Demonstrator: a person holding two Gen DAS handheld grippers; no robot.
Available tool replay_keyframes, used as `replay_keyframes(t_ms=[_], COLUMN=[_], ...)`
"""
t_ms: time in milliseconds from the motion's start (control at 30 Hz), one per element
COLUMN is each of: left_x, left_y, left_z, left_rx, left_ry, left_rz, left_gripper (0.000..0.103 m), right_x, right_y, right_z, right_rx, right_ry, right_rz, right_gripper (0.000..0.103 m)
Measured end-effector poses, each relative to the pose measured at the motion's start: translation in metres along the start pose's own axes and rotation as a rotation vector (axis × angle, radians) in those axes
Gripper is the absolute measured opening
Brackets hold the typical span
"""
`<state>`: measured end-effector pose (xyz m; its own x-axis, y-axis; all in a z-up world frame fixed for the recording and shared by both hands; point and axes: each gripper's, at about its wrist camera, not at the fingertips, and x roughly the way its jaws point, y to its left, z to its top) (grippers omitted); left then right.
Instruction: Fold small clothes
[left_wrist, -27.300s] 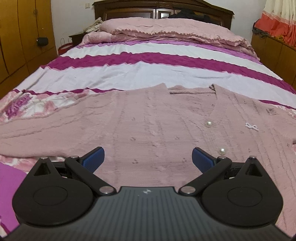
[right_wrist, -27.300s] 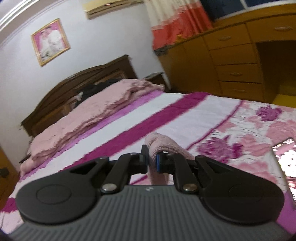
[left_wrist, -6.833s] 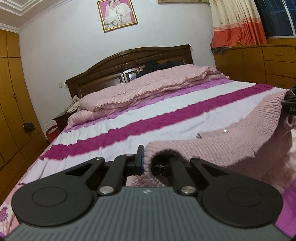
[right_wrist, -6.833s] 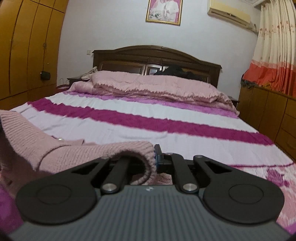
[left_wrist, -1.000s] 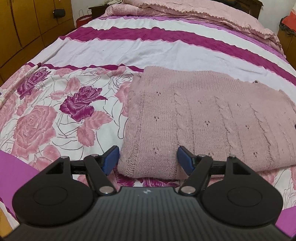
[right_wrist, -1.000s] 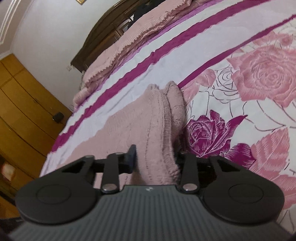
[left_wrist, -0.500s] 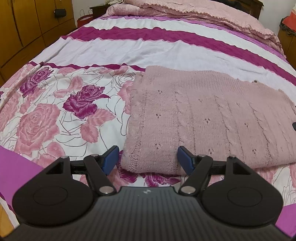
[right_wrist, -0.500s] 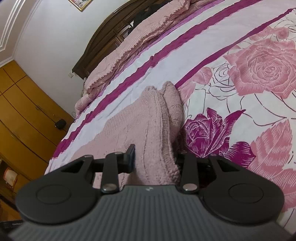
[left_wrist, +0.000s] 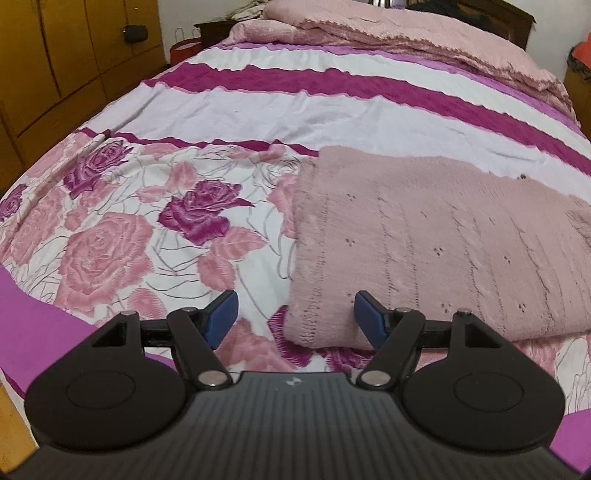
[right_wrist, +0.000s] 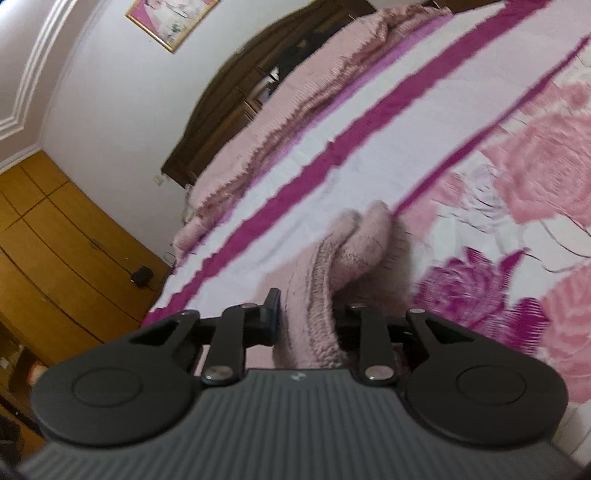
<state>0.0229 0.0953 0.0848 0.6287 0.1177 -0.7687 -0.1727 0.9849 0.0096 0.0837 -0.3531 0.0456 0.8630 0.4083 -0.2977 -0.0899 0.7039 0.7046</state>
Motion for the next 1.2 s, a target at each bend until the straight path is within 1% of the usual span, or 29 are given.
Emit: replay_keyframes(t_ms=[267, 433, 633, 700, 767, 833, 900, 1000, 1100, 1200], left_x=[-0.006, -0.014, -0.021, -0.022, -0.023, -0.022, -0.020, -0.016, -0.013, -0.010], left_y=[0.021, 0.040, 0.068, 0.077, 0.086, 0.094, 0.102, 0.113, 0.119, 0.122], left_z=[0.000, 0.000, -0.003, -0.005, -0.008, -0.011, -0.015, -0.019, -0.022, -0.024], left_rx=[-0.034, -0.058, -0.092, -0.105, -0.117, -0.127, -0.139, -0.164, -0.178, -0.183], left_ry=[-0.021, -0.047, -0.071, -0.074, -0.074, -0.073, -0.068, -0.054, -0.046, -0.045], left_rz=[0.003, 0.012, 0.030, 0.032, 0.034, 0.040, 0.047, 0.048, 0.044, 0.042], left_gripper=[0.076, 0.076, 0.076, 0.076, 0.076, 0.076, 0.076, 0.076, 0.076, 0.076], right_x=[0.001, 0.003, 0.025, 0.038, 0.055, 0.072, 0.094, 0.121, 0.116, 0.113], right_y=[0.068, 0.118, 0.180, 0.201, 0.217, 0.227, 0.230, 0.221, 0.228, 0.234], right_z=[-0.002, -0.014, -0.041, -0.058, -0.078, -0.102, -0.127, -0.155, -0.170, -0.164], right_rx=[-0.102, -0.201, -0.321, -0.382, -0.442, -0.508, -0.561, -0.581, -0.638, -0.623], right_ry=[-0.040, -0.059, 0.001, 0.030, 0.078, 0.116, 0.182, 0.278, 0.248, 0.233], right_rz=[0.025, 0.041, 0.085, 0.091, 0.084, 0.066, 0.036, 0.002, -0.002, -0.005], right_gripper=[0.025, 0.024, 0.023, 0.021, 0.020, 0.019, 0.019, 0.019, 0.019, 0.018])
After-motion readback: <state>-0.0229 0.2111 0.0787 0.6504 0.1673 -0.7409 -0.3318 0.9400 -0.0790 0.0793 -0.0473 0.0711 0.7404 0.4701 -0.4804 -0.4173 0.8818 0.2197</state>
